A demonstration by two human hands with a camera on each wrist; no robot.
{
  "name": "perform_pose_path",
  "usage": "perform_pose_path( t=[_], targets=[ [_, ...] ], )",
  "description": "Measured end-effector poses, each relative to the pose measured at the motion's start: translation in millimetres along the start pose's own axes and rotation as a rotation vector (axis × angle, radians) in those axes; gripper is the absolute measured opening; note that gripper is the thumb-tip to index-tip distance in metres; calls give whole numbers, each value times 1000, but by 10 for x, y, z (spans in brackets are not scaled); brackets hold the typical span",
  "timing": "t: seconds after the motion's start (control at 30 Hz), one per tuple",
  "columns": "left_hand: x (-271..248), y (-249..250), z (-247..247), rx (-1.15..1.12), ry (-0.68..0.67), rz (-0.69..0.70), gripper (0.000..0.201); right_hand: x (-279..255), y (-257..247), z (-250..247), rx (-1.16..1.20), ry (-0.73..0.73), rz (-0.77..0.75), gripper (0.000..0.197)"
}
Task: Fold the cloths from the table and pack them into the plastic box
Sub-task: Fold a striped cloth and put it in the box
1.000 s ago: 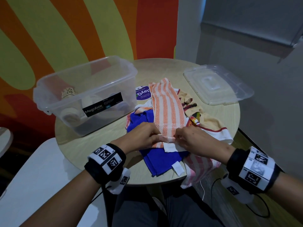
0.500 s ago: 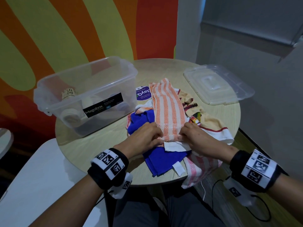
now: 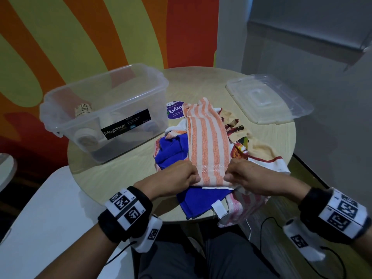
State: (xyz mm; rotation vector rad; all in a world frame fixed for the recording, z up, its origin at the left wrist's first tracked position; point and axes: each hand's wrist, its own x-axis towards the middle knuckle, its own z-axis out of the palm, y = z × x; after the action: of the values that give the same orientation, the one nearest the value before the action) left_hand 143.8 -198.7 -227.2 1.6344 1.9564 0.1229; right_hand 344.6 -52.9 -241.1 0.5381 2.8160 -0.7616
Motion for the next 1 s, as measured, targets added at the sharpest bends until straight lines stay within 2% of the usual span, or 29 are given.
perform_pose_path(
  t=[0.13, 0.3, 0.4, 0.47, 0.53, 0.6, 0.67, 0.73, 0.8, 0.83, 0.9, 1.0],
  targets=[
    [107, 7, 37, 109, 39, -74, 41, 30, -26, 8, 2, 16, 17, 41],
    [149, 19, -9, 331, 84, -201, 42, 50, -29, 4, -12, -4, 41, 41],
    [96, 81, -62, 420, 272, -93, 31, 111, 17, -6, -15, -41, 54, 38],
    [62, 158, -85, 347, 329, 72, 25, 136, 18, -37, -7, -68, 52, 36],
    [42, 217, -70, 296, 236, 191, 27, 149, 6, -61, 3, -88, 67, 35],
    [65, 197, -1, 342, 153, 235, 30, 161, 11, -64, 19, -77, 98, 35],
    [93, 123, 61, 339, 150, 228, 24, 154, 21, -54, 8, 10, 128, 34],
    [120, 70, 71, 257, 161, 212, 20, 119, 7, -27, -94, 197, 106, 29],
    [156, 41, 50, 143, 156, 188, 19, 79, -67, 1, -135, 380, -1, 22],
    [175, 28, 34, 85, 159, 176, 18, 61, -109, 13, -92, 413, -72, 19],
    [228, -2, 11, 10, 177, 156, 16, 55, -162, 61, -46, 352, -162, 14],
    [303, -12, 4, -28, 159, 100, 17, 110, -79, 208, -128, 293, -176, 13]
  ],
)
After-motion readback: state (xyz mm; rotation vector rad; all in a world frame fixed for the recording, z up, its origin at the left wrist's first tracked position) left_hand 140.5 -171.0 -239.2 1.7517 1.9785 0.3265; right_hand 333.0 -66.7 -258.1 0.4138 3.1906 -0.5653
